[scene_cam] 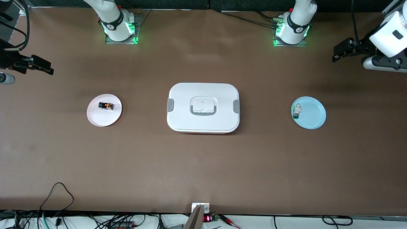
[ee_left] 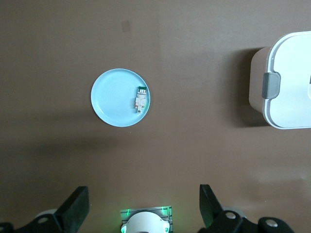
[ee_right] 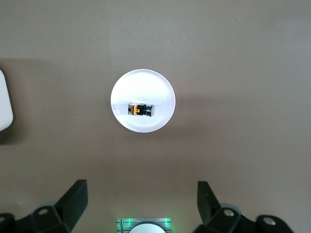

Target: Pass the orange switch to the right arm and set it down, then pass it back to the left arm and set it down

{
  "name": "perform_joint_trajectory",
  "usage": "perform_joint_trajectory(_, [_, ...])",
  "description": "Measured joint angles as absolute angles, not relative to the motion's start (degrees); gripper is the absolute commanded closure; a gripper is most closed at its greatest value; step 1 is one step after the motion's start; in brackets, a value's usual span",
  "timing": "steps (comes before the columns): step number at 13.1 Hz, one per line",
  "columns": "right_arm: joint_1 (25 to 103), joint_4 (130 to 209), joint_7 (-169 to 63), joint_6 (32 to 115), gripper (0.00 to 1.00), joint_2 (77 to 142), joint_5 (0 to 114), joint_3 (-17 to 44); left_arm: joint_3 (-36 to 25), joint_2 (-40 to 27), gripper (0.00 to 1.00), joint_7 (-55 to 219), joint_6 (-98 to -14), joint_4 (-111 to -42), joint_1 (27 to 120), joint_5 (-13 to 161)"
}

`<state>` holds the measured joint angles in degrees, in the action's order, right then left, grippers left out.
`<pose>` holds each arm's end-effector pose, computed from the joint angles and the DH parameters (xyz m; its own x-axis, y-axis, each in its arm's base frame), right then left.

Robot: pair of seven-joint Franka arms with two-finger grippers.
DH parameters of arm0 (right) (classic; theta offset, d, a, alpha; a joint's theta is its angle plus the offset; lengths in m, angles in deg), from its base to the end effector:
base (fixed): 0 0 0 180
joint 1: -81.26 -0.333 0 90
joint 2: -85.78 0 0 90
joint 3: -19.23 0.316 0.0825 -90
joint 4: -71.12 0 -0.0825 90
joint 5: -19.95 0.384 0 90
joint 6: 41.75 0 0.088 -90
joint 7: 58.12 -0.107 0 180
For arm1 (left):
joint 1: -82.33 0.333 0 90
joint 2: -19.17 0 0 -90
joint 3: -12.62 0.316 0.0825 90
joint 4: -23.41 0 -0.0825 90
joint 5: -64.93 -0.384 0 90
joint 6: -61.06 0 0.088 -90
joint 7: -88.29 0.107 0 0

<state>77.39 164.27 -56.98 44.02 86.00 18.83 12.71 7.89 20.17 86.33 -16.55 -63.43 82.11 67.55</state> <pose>0.5443 -0.0273 0.5908 0.9908 -0.0274 -0.1326 -0.0254 -0.9995 0.0173 0.5233 -0.0514 0.6421 0.9876 -0.0609 -0.1444 -0.0557 -0.9977 0.0392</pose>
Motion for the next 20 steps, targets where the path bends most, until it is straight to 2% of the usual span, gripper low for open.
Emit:
perform_joint_trajectory(12, [77.4, 164.4, -57.0, 41.6, 0.0, 91.9, 18.9, 12.7, 7.9, 20.2, 0.0, 86.3, -16.5, -63.4, 82.1, 67.6])
perform_joint_trajectory(20, [75.0, 164.4, -57.1, 45.7, 0.0, 96.4, 19.0, 12.9, 7.9, 20.2, 0.0, 86.3, -16.3, -63.4, 82.1, 67.6])
